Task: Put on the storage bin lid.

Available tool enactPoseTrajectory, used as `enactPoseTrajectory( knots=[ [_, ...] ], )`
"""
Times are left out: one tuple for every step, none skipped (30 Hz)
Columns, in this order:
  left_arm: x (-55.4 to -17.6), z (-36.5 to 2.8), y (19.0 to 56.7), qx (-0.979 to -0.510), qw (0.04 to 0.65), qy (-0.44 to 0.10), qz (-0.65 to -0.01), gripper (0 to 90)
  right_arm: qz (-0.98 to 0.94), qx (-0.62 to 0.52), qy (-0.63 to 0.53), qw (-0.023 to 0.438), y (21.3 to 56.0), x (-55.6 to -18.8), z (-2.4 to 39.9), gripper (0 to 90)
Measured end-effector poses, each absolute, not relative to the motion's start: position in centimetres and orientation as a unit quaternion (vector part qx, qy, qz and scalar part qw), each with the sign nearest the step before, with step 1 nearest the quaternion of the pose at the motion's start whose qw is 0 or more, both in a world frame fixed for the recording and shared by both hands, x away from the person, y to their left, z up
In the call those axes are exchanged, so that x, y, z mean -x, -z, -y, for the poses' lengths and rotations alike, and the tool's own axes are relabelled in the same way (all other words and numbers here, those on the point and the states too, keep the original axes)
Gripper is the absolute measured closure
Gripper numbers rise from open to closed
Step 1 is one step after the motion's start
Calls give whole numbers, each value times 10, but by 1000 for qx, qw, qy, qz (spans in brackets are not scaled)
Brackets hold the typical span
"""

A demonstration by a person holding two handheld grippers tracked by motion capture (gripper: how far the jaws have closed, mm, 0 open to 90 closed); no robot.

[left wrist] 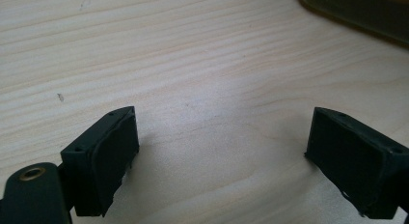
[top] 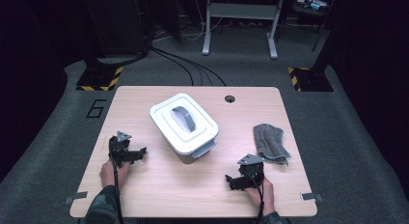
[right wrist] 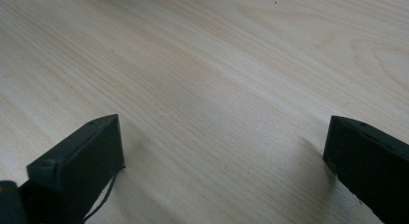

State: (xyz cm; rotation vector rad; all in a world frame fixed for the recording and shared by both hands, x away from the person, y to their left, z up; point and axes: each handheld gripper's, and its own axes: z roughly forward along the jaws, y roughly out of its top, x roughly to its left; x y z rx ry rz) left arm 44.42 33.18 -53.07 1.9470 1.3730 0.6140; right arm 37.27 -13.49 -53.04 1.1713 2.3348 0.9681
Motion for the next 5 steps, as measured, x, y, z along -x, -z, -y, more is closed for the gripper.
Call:
enactPoseTrajectory(
  knots=[
    [-444,-332,531,-746,334,-235,-526,107,-825,-415,-341,176,530,-372,135,0],
    [-444,-332,531,-746,334,-235,-526,107,-825,-414,-342,178,531,-373,135,0],
    [-444,-332,531,-746,334,-236,-526,107,-821,-421,-343,175,530,-372,134,0],
    [-444,-332,531,-746,334,-236,-526,107,-819,-425,-343,175,530,-373,133,0],
    [-444,-332,531,-746,334,-235,-526,107,-820,-422,-343,176,530,-373,133,0]
  ],
)
